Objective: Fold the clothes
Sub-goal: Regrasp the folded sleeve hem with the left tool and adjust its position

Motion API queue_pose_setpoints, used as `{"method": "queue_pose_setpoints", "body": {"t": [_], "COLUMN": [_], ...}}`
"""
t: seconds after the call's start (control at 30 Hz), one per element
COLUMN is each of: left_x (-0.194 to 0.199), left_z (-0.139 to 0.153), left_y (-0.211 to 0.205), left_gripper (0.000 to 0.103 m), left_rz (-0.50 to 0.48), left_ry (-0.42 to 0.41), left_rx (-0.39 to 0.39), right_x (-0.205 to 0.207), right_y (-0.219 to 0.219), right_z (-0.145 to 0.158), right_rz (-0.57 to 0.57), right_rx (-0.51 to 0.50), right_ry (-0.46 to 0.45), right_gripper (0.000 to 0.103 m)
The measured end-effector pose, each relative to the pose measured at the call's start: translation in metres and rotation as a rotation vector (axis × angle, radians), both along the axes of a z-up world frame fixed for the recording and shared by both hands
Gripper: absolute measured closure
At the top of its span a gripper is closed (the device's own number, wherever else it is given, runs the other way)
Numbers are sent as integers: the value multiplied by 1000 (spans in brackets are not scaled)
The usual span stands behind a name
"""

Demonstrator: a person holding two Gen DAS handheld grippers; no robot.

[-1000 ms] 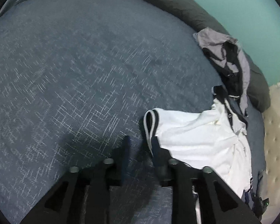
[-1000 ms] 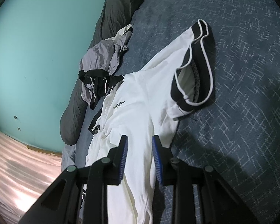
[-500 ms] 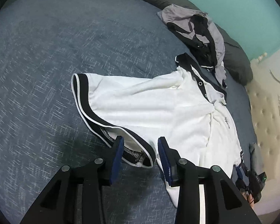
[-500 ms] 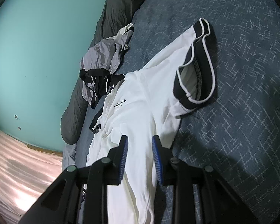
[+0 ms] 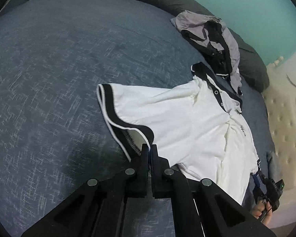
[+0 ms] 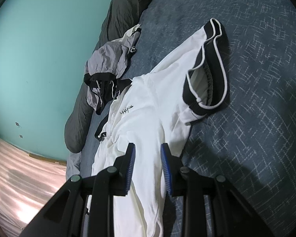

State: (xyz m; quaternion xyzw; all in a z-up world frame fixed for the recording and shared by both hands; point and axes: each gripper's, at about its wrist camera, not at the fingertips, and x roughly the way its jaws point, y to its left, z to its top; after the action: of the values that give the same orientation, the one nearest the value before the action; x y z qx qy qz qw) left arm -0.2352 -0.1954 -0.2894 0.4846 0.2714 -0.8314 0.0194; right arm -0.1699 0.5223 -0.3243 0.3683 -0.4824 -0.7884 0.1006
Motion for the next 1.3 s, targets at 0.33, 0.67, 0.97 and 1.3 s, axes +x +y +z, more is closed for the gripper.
{"method": "queue_pose_setpoints", "body": {"t": [0.33, 0.67, 0.97, 1.3], "left_x": [3, 8, -11, -42], "left_z": [-37, -20, -12, -26], "left_y": [-6, -18, -50, -69], "left_gripper": [101, 89, 69, 70], "left_rz": [18, 59, 143, 144], "left_ry": [-95, -45, -5, 17], "left_rx": [35, 38, -15, 13], "right_x": [1, 3, 3, 2], "right_y": [1, 2, 1, 0], "right_z": [0, -1, -1, -4], "right_rz": [-1, 0, 4, 5], "right_rx": [2, 0, 5, 15], "right_ry": [0, 1, 1, -7], "right_gripper": [76, 76, 76, 76]}}
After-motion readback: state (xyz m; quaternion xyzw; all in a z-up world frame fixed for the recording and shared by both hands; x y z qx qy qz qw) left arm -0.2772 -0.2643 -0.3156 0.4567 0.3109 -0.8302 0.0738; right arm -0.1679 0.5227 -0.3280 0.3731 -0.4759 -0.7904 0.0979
